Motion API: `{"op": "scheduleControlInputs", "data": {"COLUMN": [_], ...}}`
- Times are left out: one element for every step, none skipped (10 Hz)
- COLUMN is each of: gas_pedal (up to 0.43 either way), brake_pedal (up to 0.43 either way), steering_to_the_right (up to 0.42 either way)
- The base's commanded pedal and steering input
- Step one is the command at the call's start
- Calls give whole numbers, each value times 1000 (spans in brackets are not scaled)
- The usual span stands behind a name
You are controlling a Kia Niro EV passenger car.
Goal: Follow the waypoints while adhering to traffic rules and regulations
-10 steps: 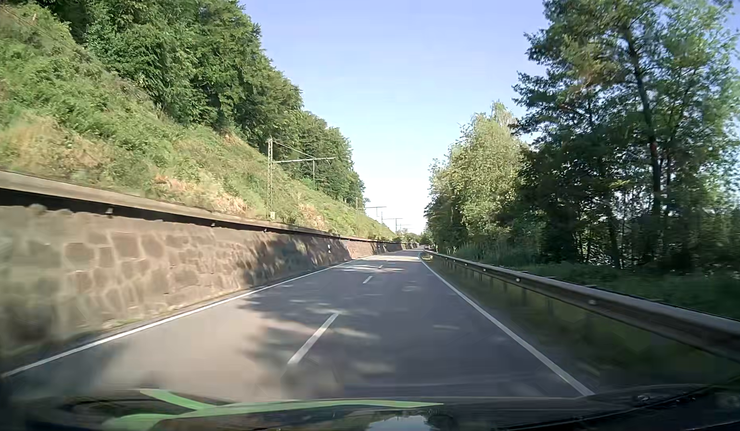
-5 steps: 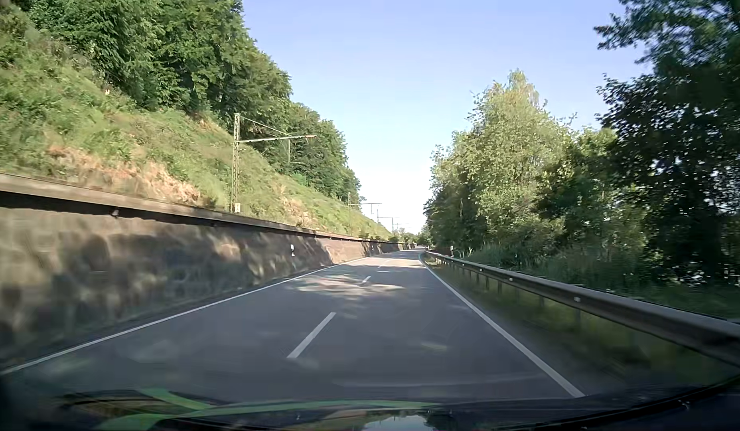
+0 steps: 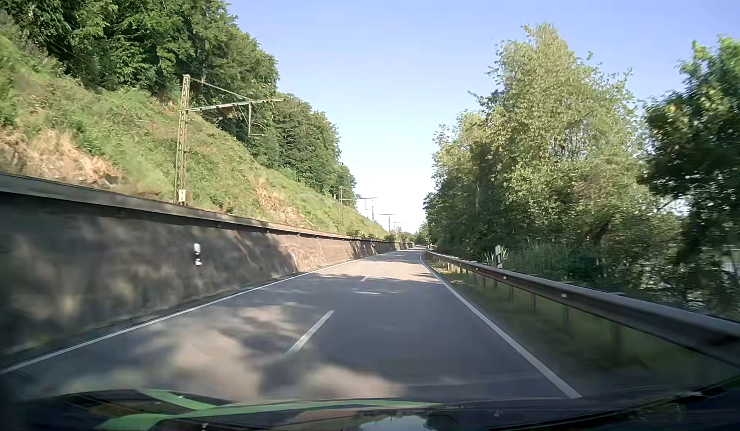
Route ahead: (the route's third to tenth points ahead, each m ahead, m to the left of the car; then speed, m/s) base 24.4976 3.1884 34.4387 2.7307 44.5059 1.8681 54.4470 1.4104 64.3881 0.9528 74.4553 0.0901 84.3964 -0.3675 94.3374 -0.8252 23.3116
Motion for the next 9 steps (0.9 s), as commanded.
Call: {"op": "scheduleControlInputs", "data": {"gas_pedal": [209,209,209,209,209,209,209,209,209], "brake_pedal": [0,0,0,0,0,0,0,0,0], "steering_to_the_right": [1,0,0,0,1,1,1,1,1]}}
